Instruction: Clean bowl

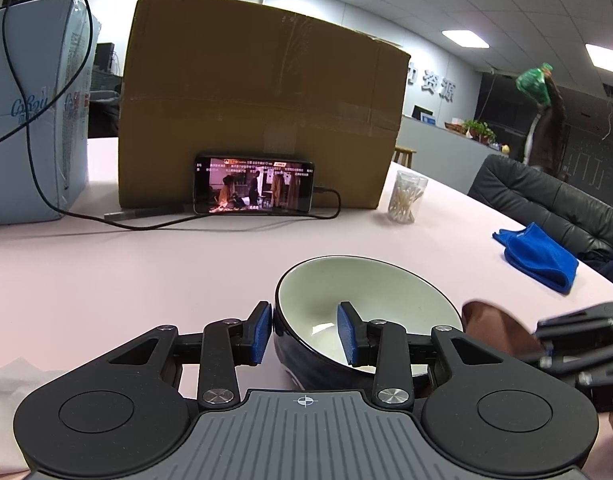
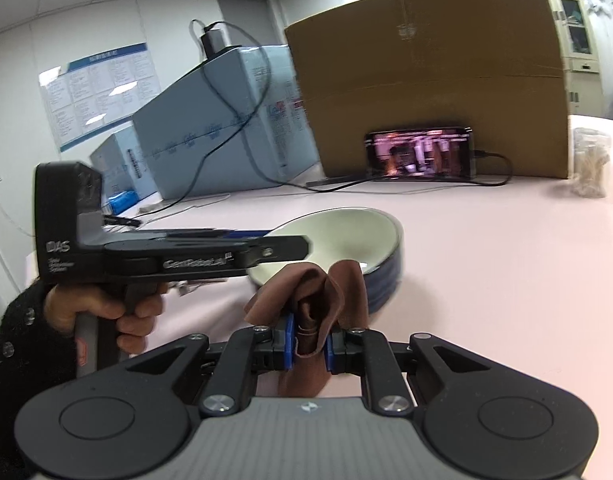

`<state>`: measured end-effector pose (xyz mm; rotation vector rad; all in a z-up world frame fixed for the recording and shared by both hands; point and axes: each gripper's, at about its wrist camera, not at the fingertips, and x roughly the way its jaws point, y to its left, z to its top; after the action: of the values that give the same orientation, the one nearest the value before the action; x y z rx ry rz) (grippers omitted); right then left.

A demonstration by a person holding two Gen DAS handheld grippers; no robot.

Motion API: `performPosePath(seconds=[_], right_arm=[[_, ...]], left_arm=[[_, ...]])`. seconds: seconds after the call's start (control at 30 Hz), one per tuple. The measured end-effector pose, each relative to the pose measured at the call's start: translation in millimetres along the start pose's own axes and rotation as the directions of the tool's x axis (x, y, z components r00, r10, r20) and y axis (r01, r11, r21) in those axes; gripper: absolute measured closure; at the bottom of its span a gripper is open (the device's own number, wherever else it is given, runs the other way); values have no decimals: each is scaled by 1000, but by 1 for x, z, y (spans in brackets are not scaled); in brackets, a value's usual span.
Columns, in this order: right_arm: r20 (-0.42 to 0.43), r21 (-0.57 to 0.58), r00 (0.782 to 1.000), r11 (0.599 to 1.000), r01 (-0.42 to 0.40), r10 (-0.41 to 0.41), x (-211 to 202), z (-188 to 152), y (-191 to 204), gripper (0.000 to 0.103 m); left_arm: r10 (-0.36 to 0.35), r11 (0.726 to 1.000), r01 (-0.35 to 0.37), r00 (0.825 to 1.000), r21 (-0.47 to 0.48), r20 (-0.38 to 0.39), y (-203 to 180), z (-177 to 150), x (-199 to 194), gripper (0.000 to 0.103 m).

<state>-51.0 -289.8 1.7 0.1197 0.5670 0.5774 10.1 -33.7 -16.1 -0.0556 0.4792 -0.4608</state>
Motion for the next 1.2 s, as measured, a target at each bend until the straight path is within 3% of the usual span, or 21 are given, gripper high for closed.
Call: performPosePath(seconds=[0.17,0.37,0.57,0.87,1.2], right_arm=[[19,15,999,999,51,-51,0,3,-8,86],[-13,-8,1000,1000,-23,23,7,-1,4,85],[-19,-11,999,999,-30,30,6,-1,7,86],[6,-11,1000,1000,24,-24,3,4,0,86],[-13,2,998,999,-53,53,6,1,6,86]], left_arm=[[1,1000,-1,1000,1,1,0,0,0,68],[3,1000,-3,1000,1,1,0,0,0,68],[2,1000,-2,1000,1,2,0,-1,0,68],[-3,1000,3,1000,0,3,0,-1,-1,68],[-4,1000,4,1000,0,3,0,-1,-2,68]])
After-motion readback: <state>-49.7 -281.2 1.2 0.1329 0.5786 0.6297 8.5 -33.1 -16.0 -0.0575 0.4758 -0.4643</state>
